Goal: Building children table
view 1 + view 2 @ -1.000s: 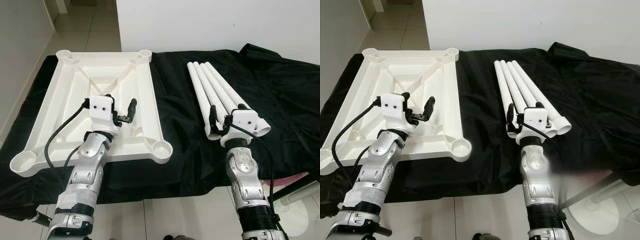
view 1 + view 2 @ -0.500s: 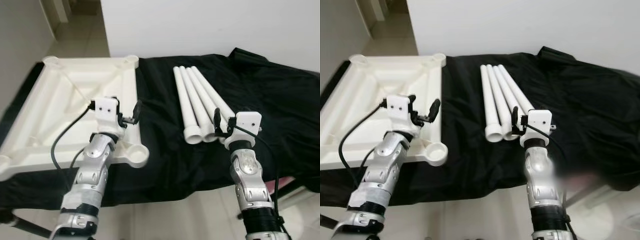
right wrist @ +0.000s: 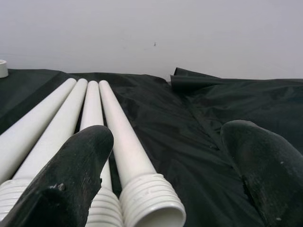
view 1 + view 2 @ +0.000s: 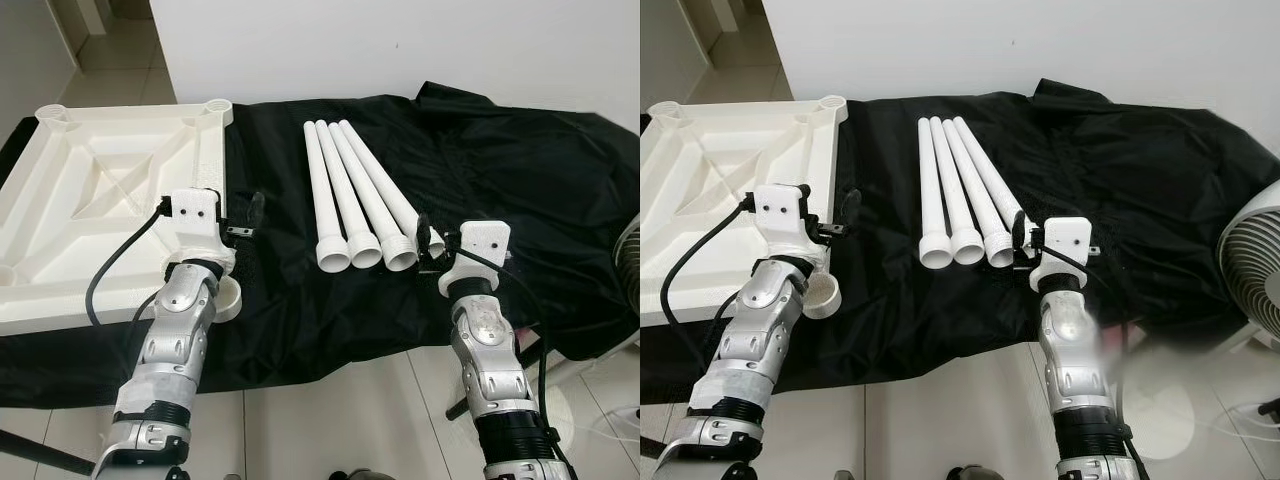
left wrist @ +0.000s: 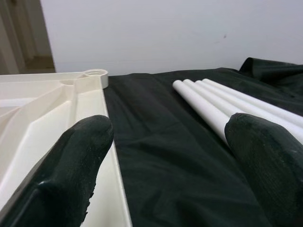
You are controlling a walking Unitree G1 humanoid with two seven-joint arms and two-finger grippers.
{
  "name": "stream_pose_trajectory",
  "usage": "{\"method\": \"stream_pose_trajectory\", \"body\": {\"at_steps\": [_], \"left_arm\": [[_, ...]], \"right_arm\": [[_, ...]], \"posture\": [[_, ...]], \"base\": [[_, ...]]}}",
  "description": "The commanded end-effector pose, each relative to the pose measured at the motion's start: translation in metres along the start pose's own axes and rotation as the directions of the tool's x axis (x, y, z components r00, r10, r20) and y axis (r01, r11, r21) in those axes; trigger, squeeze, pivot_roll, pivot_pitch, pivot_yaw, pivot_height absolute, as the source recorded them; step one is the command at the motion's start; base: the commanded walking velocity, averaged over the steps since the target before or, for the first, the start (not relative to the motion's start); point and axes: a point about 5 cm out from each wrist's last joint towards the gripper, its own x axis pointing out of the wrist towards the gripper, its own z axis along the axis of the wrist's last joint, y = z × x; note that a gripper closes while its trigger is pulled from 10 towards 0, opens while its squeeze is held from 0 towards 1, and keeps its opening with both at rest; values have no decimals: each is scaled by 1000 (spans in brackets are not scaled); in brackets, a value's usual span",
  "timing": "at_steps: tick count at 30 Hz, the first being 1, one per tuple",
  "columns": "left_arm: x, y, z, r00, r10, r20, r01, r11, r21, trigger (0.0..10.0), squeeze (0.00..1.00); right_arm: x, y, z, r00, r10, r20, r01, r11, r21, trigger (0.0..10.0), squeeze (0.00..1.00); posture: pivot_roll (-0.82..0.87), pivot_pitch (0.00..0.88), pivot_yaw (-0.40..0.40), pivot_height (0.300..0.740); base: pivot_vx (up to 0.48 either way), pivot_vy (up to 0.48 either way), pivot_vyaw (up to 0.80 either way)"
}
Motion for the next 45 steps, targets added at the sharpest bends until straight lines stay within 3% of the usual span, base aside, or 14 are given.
{"method": "stream_pose_trajectory", "body": {"at_steps": [1, 9, 28, 37, 45], "left_arm": [[-1, 1, -4, 1000, 14, -19, -14, 1000, -2, 10000, 0], [-1, 1, -4, 1000, 5, -19, -6, 1000, -28, 10000, 0], [0, 1, -3, 1000, -3, -22, 2, 1000, -21, 10000, 0], [1, -3, -1, 1000, -17, -15, 18, 999, 41, 10000, 0], [2, -1, -1, 1000, -16, -21, 17, 999, 28, 10000, 0]], "right_arm": [[2, 1, 1, 1000, -6, 0, 6, 1000, 13, 10000, 0], [3, 2, 2, 1000, 11, 5, -11, 1000, -1, 10000, 0], [0, 3, -1, 1000, 9, -3, -9, 1000, 0, 10000, 0], [-2, 3, -3, 1000, 9, -9, -9, 1000, -2, 10000, 0], [-1, 3, -3, 1000, 10, -8, -10, 1000, -4, 10000, 0]], "posture": [[-66, 86, -14, 740], [-67, 85, -14, 740], [-64, 87, -5, 740], [-66, 90, -3, 740], [-68, 90, -6, 740]], "base": [[0, 0, 0], [0, 0, 0], [0, 355, 0], [0, 0, 0], [0, 0, 0]]}}
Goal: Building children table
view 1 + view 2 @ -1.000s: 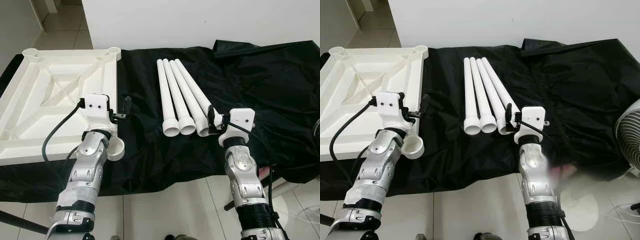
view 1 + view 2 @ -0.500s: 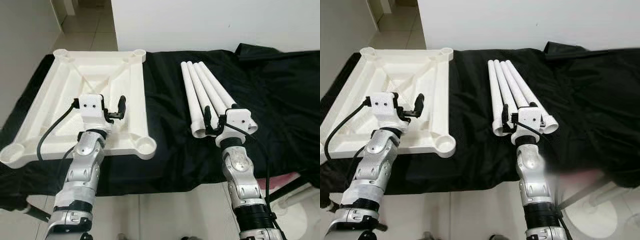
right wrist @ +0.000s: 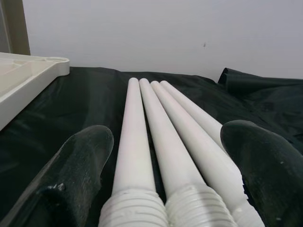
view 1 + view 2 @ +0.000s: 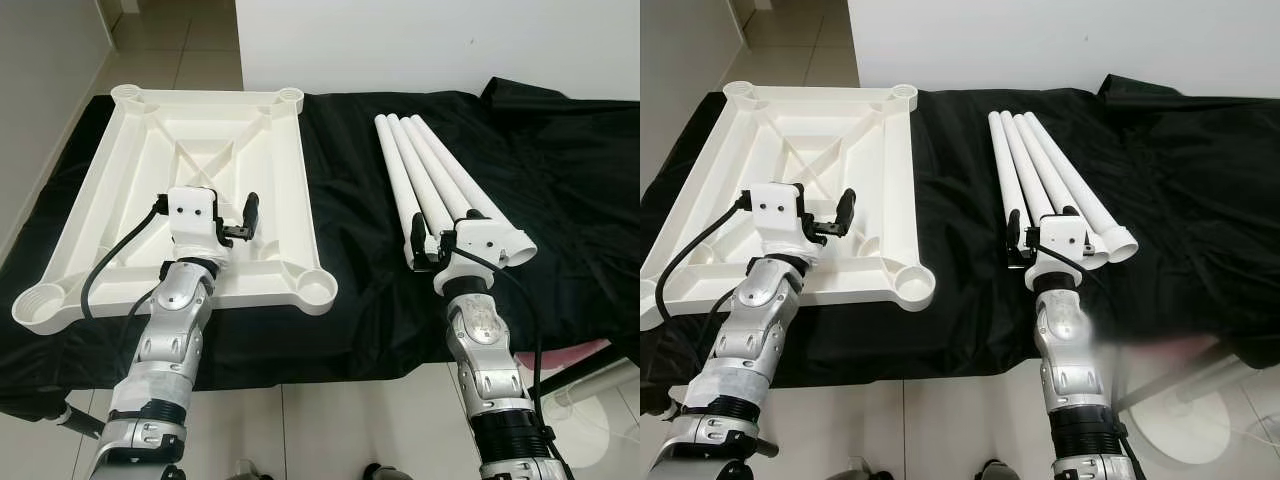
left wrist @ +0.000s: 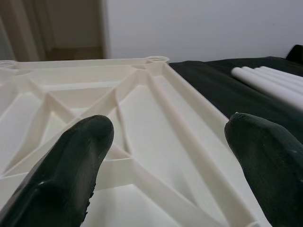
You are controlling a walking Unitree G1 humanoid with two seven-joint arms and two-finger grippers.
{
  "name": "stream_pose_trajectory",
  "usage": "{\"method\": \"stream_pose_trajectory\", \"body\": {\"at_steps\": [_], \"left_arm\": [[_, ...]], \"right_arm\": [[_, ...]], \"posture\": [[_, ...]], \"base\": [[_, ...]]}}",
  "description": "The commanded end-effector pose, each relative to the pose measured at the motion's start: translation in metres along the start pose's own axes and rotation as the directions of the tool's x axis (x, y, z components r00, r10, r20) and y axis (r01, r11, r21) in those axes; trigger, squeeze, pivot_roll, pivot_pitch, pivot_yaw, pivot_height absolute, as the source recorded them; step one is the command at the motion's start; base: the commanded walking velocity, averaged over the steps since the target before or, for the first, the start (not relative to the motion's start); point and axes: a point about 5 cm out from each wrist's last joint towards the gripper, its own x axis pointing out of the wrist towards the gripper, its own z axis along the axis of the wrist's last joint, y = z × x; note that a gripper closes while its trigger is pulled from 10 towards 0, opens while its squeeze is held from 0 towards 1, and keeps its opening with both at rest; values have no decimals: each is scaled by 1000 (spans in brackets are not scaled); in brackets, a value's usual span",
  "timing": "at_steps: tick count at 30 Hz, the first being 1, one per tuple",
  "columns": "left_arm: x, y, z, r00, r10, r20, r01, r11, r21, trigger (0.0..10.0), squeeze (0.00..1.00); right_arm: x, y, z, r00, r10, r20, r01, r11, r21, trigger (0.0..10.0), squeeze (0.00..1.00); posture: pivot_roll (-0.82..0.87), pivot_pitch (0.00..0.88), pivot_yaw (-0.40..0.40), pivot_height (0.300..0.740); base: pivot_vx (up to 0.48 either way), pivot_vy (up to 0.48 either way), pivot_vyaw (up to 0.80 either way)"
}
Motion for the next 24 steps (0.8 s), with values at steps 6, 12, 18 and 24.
{"method": "stream_pose_trajectory", "body": {"at_steps": [6, 12, 18, 24], "left_arm": [[0, -7, -1, 998, -62, -17, 61, 998, -18, 10000, 0], [-5, -25, 1, 966, -258, -29, 256, 965, -64, 10000, 0], [-5, -29, 5, 951, -308, -39, 304, 949, -78, 10000, 0], [0, -29, 14, 945, -324, -35, 321, 945, -62, 10000, 0]], "right_arm": [[0, 0, -5, 1000, 15, -24, -15, 1000, 11, 10000, 0], [9, 4, -8, 995, 84, -52, -84, 996, 16, 10000, 0], [17, 9, -17, 982, 151, -113, -147, 988, 42, 10000, 0], [25, 22, -32, 951, 244, -189, -228, 968, 104, 10000, 0]], "posture": [[-70, 92, -7, 740], [-64, 98, -3, 740], [-64, 99, 1, 740], [-62, 97, 1, 740]], "base": [[0, 0, 0], [0, 0, 0], [0, 0, 0], [0, 0, 0]]}}
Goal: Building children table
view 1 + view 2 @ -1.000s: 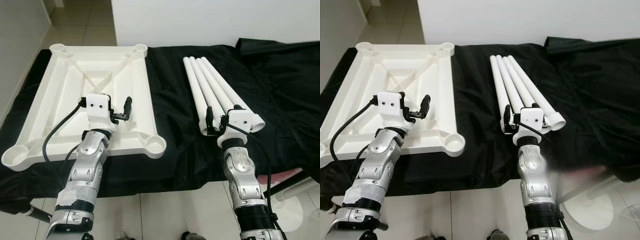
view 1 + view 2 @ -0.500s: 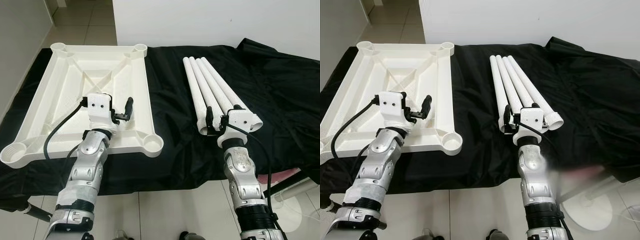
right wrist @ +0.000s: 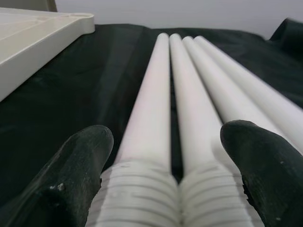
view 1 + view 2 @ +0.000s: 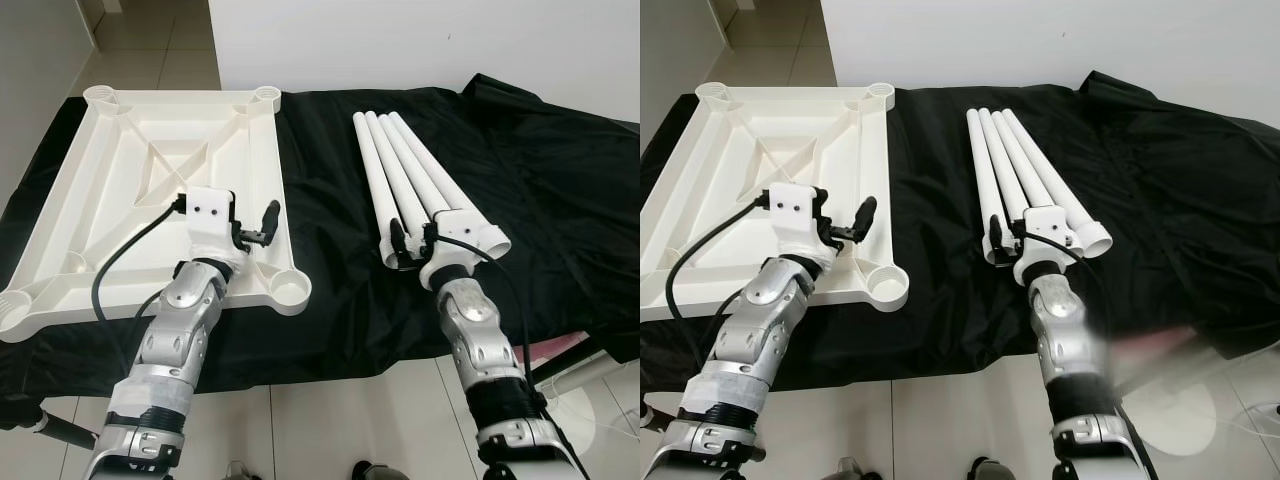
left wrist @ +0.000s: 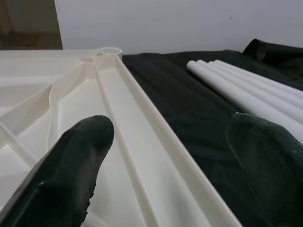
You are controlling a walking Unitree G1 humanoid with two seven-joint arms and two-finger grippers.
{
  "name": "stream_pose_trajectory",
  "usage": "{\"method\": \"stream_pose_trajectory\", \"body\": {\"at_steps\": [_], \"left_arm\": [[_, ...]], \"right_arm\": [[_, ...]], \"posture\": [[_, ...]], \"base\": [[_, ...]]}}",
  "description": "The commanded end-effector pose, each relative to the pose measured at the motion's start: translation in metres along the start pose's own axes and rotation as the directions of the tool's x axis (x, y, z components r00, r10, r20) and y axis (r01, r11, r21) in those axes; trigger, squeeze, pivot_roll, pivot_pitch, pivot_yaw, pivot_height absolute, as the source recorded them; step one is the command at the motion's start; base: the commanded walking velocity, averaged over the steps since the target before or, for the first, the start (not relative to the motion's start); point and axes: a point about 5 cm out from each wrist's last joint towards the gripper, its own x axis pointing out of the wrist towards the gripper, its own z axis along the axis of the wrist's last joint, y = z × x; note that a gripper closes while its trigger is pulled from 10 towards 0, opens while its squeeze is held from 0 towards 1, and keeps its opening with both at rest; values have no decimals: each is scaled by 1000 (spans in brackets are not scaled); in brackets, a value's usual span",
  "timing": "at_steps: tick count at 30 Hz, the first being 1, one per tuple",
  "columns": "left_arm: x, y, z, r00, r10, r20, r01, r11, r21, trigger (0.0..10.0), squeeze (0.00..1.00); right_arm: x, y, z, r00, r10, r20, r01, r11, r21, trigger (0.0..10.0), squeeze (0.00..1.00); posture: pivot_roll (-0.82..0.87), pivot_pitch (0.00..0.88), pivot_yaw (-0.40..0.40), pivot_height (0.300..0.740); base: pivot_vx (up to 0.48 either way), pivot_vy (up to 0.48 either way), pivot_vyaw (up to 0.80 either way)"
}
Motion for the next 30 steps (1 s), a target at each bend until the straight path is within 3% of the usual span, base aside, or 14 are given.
{"method": "stream_pose_trajectory", "body": {"at_steps": [1, 5, 9, 12, 20, 26, 30], "left_arm": [[0, -11, 2, 977, -214, -10, 214, 977, 12, 10000, 0], [0, -11, 2, 977, -211, -15, 211, 977, 12, 10000, 0], [0, -11, 3, 982, -187, -24, 187, 982, -1, 10000, 0], [0, -11, 4, 983, -183, -26, 183, 983, 0, 10000, 0], [-2, -9, 4, 986, -165, -40, 165, 986, 3, 10000, 0], [-2, -9, 4, 985, -167, -43, 167, 986, 1, 10000, 0], [-1, -11, 4, 984, -172, -43, 173, 985, 12, 10000, 0]], "right_arm": [[1, 5, -7, 999, 36, -34, -35, 999, 10, 10000, 0], [3, 9, -8, 997, 61, -37, -61, 998, 5, 10000, 0], [8, 25, -14, 982, 173, -77, -176, 984, -33, 10000, 0], [8, 26, -16, 980, 178, -85, -181, 983, -27, 10000, 0], [-1, 38, -44, 939, 265, -220, -274, 962, -11, 10000, 0], [2, 35, -43, 955, 226, -193, -227, 974, 16, 10000, 0], [9, 28, -40, 981, 108, -162, -96, 992, 77, 10000, 0]], "posture": [[-62, 97, 1, 740], [-59, 95, 1, 740], [-52, 90, -11, 740], [-52, 90, -11, 740], [-45, 78, -18, 740], [-45, 78, -18, 740], [-44, 69, -18, 740]], "base": [[0, 0, 0], [0, 0, 0], [0, 0, 0], [0, 0, 0], [0, 0, 0], [0, 0, 0], [0, 0, 0]]}}
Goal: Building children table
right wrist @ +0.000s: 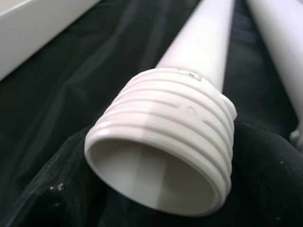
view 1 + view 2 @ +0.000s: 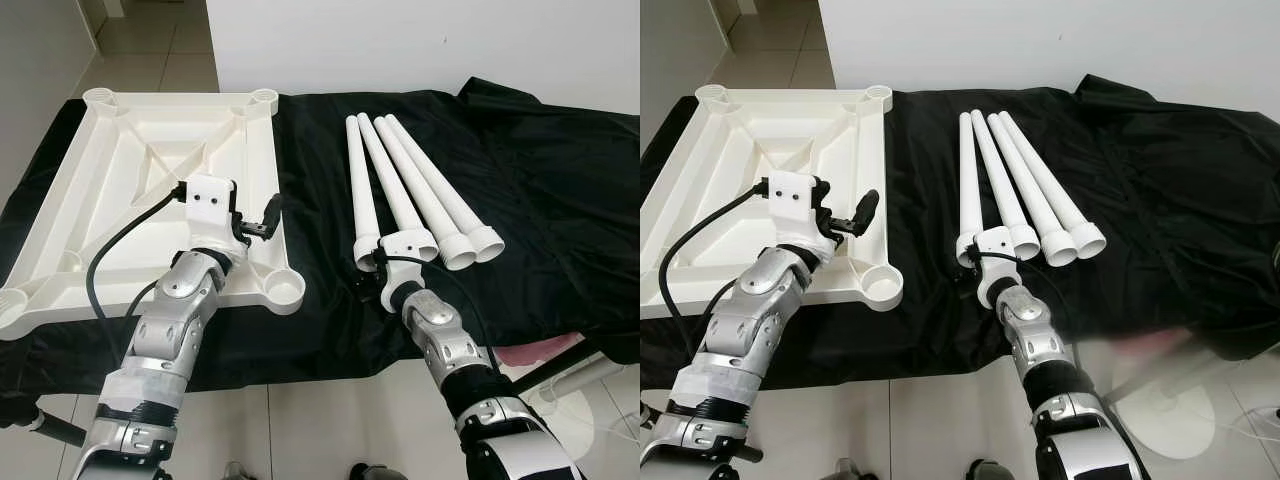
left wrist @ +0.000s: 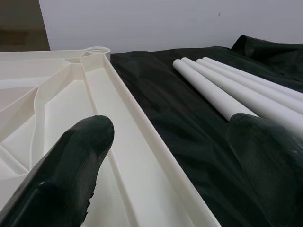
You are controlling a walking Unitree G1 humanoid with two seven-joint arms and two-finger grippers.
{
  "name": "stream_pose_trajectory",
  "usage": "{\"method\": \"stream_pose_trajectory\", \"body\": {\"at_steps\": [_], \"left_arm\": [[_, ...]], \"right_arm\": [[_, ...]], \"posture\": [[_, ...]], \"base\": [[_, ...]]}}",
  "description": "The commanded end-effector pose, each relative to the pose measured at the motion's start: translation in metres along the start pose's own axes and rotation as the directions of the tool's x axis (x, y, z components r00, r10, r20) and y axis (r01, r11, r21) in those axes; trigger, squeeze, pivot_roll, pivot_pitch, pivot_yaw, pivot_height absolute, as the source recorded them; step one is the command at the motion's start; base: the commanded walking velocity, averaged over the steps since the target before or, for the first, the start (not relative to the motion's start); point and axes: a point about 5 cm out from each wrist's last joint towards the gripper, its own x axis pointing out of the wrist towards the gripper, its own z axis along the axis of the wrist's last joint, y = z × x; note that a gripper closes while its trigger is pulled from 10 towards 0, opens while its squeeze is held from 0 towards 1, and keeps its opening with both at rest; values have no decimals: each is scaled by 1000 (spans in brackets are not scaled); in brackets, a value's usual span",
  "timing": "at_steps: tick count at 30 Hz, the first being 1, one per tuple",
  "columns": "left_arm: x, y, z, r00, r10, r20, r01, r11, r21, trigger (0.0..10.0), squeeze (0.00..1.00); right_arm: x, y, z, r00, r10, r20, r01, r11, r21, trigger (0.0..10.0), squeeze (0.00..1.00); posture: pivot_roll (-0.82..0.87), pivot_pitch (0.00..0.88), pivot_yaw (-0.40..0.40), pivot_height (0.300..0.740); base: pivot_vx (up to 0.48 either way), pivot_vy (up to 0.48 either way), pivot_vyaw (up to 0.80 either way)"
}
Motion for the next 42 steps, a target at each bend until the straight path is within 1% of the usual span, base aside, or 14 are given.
{"method": "stream_pose_trajectory", "body": {"at_steps": [1, 10, 14, 15, 16, 17, 29, 30, 31, 32, 33, 36, 38, 42], "left_arm": [[-2, -7, 0, 992, -127, -7, 127, 992, 18, 10000, 0], [-1, -7, 1, 991, -130, -8, 131, 991, 32, 10000, 0], [0, -5, 1, 992, -124, -5, 124, 992, 40, 10000, 0], [0, -5, 2, 993, -121, -4, 121, 992, 41, 10000, 0], [1, -5, 2, 993, -120, -3, 120, 992, 42, 10000, 0], [1, -4, 3, 993, -117, -2, 117, 992, 47, 10000, 0], [1, -3, 5, 994, -112, 3, 112, 993, 48, 10000, 0], [1, -4, 5, 993, -122, 1, 122, 992, 43, 10000, 0], [1, -4, 5, 992, -129, 0, 129, 991, 39, 10000, 0], [1, -6, 6, 988, -155, 2, 155, 988, 5, 10000, 0], [1, -6, 7, 984, -177, 8, 177, 984, -20, 10000, 0], [2, -7, 9, 979, -201, 15, 201, 978, -46, 10000, 0], [3, -7, 11, 972, -234, 16, 234, 970, -61, 10000, 0], [6, -10, 15, 960, -278, 22, 279, 954, -111, 10000, 0]], "right_arm": [[0, -5, -1, 999, -42, 5, 41, 999, 26, 10000, 0], [3, -8, 3, 990, -131, 56, 127, 990, 67, 10000, 0], [3, -4, -2, 988, -150, 40, 146, 986, 75, 10000, 0], [4, -2, -5, 987, -159, 27, 156, 983, 93, 3961, 0], [4, -1, -7, 986, -166, 18, 163, 981, 107, 3961, 0], [4, 1, -8, 986, -163, 14, 161, 981, 107, 0, 0], [3, 1, -14, 984, -178, 2, 177, 978, 108, 0, 0], [3, 1, -11, 983, -180, 28, 176, 979, 98, 4824, 0], [3, 1, -9, 983, -180, 47, 175, 980, 92, 4824, 0], [2, 1, -1, 978, -177, 111, 171, 983, 61, 10000, 0], [1, 1, 6, 971, -172, 168, 170, 985, 25, 10000, 0], [-1, -1, 11, 958, -192, 213, 204, 978, -37, 10000, 0], [-4, 0, 18, 952, -155, 265, 183, 979, -84, 10000, 0], [-7, -4, 24, 942, -150, 301, 178, 981, -70, 10000, 0]], "posture": [[-44, 69, -18, 740], [-45, 67, -12, 740], [-45, 71, -7, 740], [-43, 76, -7, 740], [-43, 76, -7, 740], [-43, 77, -6, 740], [-40, 85, -6, 740], [-40, 85, -6, 740], [-40, 85, -6, 740], [-41, 86, -10, 740], [-41, 86, -10, 740], [-43, 86, -12, 740], [-47, 85, -11, 740], [-59, 84, -9, 740]], "base": [[0, 0, 0], [0, 0, 0], [0, 0, 0], [0, 0, 0], [0, 0, 0], [0, 0, 0], [0, 0, 0], [0, 0, 0], [0, 0, 0], [0, 0, 0], [0, 0, 0], [0, 0, 0], [0, 0, 0], [0, 0, 0]]}}
